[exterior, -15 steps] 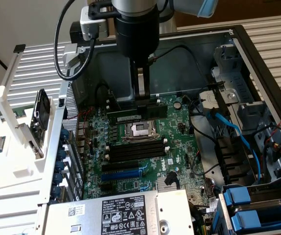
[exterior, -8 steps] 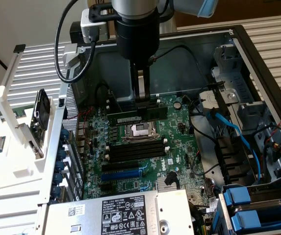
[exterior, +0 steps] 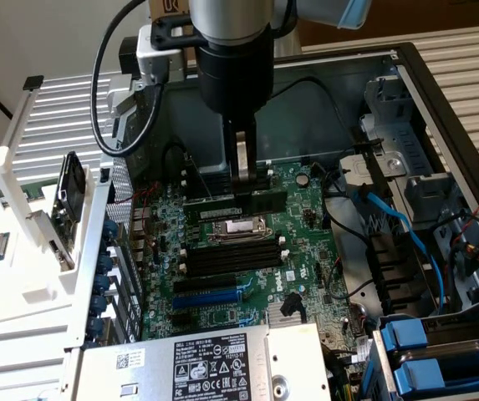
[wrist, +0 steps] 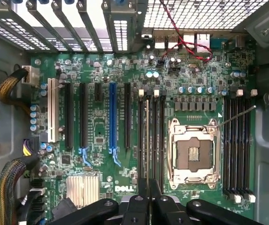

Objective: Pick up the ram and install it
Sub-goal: 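Insert the ram into the slot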

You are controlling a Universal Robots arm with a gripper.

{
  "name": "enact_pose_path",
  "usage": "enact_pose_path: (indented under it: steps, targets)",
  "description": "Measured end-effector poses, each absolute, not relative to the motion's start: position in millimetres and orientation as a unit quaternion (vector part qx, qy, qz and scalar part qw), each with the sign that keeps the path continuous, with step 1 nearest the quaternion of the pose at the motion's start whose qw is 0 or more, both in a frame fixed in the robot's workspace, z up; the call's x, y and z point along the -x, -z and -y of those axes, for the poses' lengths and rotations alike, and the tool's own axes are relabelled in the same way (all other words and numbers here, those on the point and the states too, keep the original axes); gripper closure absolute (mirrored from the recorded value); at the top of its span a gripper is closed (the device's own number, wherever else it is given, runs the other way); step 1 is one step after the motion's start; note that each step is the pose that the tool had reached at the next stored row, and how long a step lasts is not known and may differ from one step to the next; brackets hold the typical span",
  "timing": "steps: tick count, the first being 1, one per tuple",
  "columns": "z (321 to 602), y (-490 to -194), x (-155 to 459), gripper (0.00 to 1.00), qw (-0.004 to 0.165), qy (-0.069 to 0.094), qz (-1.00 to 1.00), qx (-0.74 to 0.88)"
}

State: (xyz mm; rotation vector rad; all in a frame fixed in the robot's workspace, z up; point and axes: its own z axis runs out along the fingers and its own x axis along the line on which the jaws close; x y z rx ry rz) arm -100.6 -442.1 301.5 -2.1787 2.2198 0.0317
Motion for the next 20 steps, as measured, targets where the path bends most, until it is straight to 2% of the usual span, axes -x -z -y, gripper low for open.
enact_pose_path:
  steps: [20]
  targets:
    - [439.4, -269.1, 100.6, 0.88, 0.016, -0.014, -0.712, 0.702]
